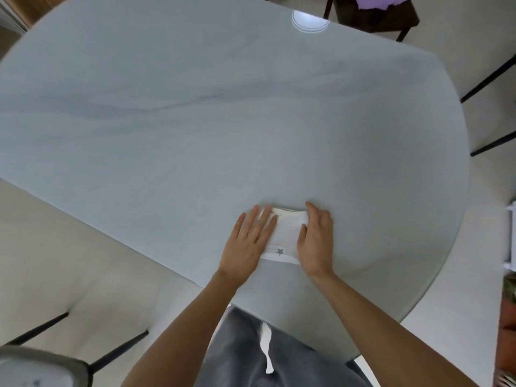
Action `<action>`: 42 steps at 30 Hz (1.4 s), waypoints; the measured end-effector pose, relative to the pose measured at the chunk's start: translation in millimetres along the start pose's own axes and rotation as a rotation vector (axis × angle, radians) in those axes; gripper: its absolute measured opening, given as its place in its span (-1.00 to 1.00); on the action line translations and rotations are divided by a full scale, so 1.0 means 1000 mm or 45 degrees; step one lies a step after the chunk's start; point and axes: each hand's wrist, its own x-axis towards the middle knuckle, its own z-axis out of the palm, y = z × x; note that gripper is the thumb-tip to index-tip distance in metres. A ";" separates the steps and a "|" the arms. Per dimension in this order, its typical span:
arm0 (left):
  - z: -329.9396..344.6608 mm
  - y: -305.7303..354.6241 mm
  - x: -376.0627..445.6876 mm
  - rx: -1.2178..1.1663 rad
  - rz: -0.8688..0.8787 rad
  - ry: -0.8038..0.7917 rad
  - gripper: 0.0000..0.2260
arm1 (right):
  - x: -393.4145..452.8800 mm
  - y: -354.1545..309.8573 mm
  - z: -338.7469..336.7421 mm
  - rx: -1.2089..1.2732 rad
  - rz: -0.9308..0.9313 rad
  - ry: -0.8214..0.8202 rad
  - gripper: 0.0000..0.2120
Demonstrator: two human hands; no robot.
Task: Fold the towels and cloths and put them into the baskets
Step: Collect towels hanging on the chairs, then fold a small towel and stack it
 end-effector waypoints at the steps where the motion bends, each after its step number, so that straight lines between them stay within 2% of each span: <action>1: 0.001 -0.004 -0.003 0.035 0.057 -0.035 -0.53 | -0.002 0.001 0.001 -0.122 -0.134 0.010 -0.52; 3: 0.004 -0.011 -0.007 0.091 0.059 -0.115 -0.55 | -0.009 0.006 0.005 -0.284 -0.412 -0.077 -0.53; 5: 0.004 -0.016 -0.008 0.111 0.014 -0.203 -0.52 | -0.017 0.015 0.009 -0.406 -0.578 -0.225 -0.47; 11: 0.008 -0.016 -0.009 0.059 -0.028 -0.311 -0.41 | -0.013 0.035 0.011 -0.634 -0.665 -0.414 -0.34; 15: -0.011 -0.013 -0.003 0.005 -0.060 -0.419 -0.40 | -0.009 0.031 0.005 -0.714 -0.646 -0.469 -0.33; 17: -0.026 -0.012 -0.007 -0.061 -0.137 -0.415 -0.41 | -0.008 0.026 -0.003 -0.706 -0.714 -0.435 -0.35; 21: -0.057 -0.022 -0.045 -0.324 -0.555 -0.210 -0.52 | -0.006 -0.015 -0.010 -0.606 -1.104 -0.328 -0.52; 24: -0.065 -0.034 -0.121 -0.395 -0.875 -0.200 -0.60 | -0.039 -0.076 0.008 -0.536 -1.395 -0.397 -0.66; 27: -0.061 -0.028 -0.211 -0.514 -1.179 -0.246 -0.62 | -0.091 -0.129 0.035 -0.486 -1.607 -0.562 -0.94; 29: -0.051 -0.012 -0.291 -0.596 -1.389 -0.250 -0.62 | -0.149 -0.158 0.055 -0.548 -1.742 -0.738 -0.84; 31: -0.034 0.014 -0.379 -0.687 -1.621 -0.228 -0.62 | -0.222 -0.177 0.070 -0.650 -1.863 -0.910 -0.88; 36: 0.015 0.114 -0.573 -0.907 -2.177 -0.117 -0.63 | -0.409 -0.174 0.108 -0.720 -2.159 -1.282 -0.77; 40: 0.049 0.203 -0.672 -0.967 -2.504 -0.048 -0.67 | -0.530 -0.159 0.124 -0.804 -2.280 -1.563 -0.77; 42: 0.054 0.237 -0.699 -0.898 -2.630 0.040 -0.69 | -0.576 -0.153 0.123 -0.829 -2.335 -1.668 -0.76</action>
